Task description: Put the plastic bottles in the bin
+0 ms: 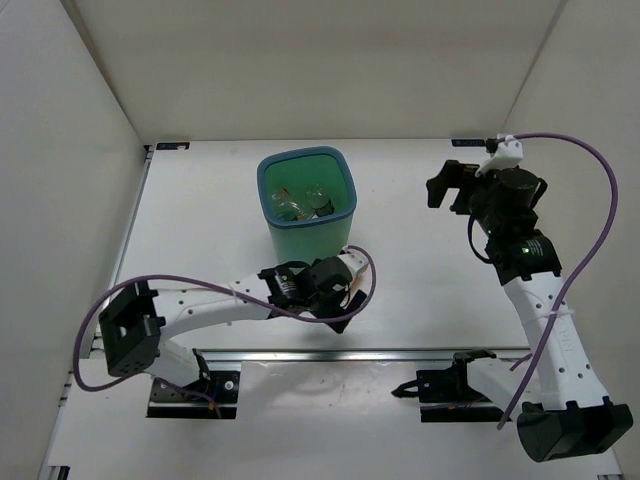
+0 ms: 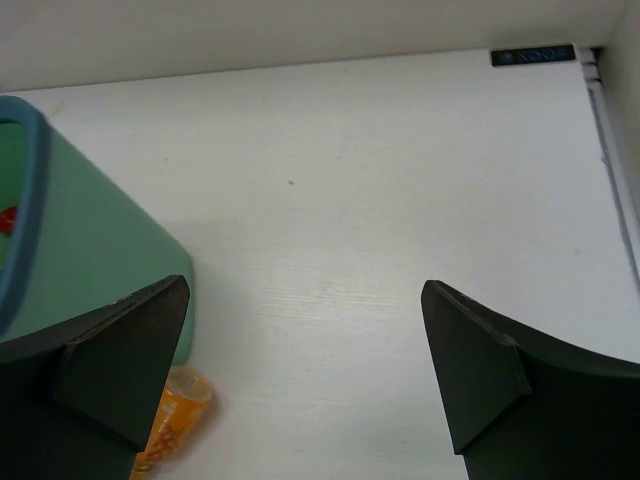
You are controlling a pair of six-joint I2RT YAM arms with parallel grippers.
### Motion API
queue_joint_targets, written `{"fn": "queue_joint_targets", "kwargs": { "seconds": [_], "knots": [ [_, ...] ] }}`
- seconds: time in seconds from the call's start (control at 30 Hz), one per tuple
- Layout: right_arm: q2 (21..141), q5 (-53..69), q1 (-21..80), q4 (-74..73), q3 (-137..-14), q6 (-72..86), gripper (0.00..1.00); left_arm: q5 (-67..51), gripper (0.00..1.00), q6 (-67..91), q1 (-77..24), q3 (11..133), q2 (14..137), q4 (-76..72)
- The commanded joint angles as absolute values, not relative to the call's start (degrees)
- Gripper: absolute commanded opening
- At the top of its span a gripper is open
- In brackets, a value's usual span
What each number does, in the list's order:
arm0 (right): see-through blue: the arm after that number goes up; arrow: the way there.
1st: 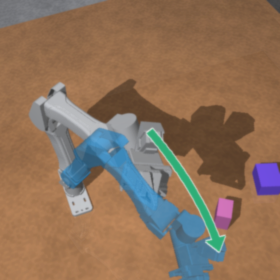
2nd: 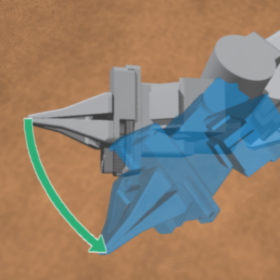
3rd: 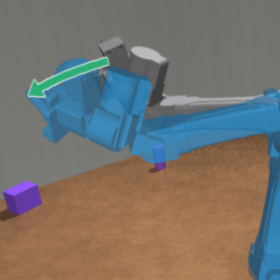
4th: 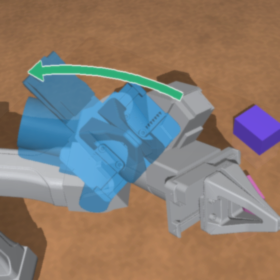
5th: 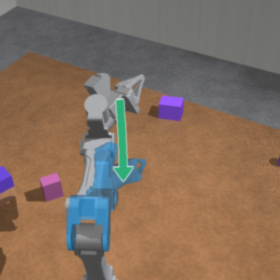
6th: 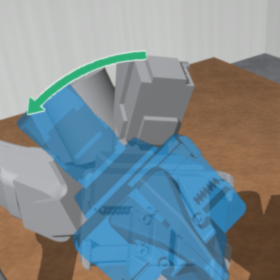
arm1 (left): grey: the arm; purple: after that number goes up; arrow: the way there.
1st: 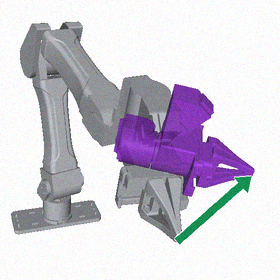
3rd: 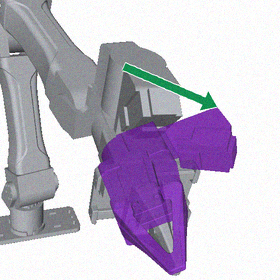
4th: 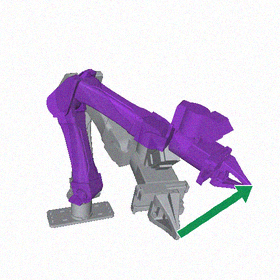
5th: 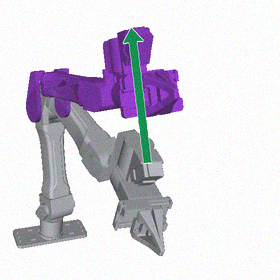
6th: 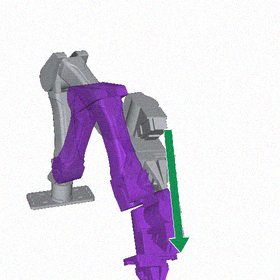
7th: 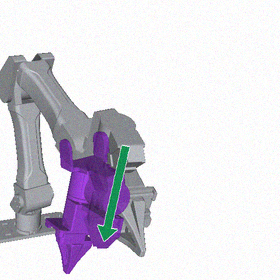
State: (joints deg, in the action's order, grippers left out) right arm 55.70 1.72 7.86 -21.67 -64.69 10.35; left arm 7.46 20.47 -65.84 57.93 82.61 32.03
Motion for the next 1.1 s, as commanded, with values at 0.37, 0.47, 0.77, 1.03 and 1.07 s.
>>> {"fn": "queue_joint_targets", "kwargs": {
  "seconds": [0.37, 0.47, 0.77, 1.03, 1.07],
  "knots": [
    [46.6, 2.5, -2.4, -22.9, -59.1, 11.3, 0.99, 42.3, 0.99, 12.8, -70.7, 64.8, 101.6, 16.1],
    [46.7, 1.1, -0.8, -22.7, -59.1, 10.6, 0.99, 42.1, 0.99, 14.1, -69.7, 64.1, 102.0, 12.8],
    [46.9, 5.0, -2.8, -21.7, -57.5, 10.4, 0.99, 39.6, 0.99, 14.0, -67.5, 67.2, 109.5, 8.7],
    [46.5, 6.5, -1.9, -20.3, -56.2, 9.6, 0.99, 34.7, 0.59, 14.9, -67.0, 70.6, 109.8, 11.6],
    [46.5, 6.2, -1.3, -20.4, -56.4, 9.4, 0.99, 34.7, 0.59, 14.5, -67.5, 70.8, 109.3, 12.1]
  ]
}}
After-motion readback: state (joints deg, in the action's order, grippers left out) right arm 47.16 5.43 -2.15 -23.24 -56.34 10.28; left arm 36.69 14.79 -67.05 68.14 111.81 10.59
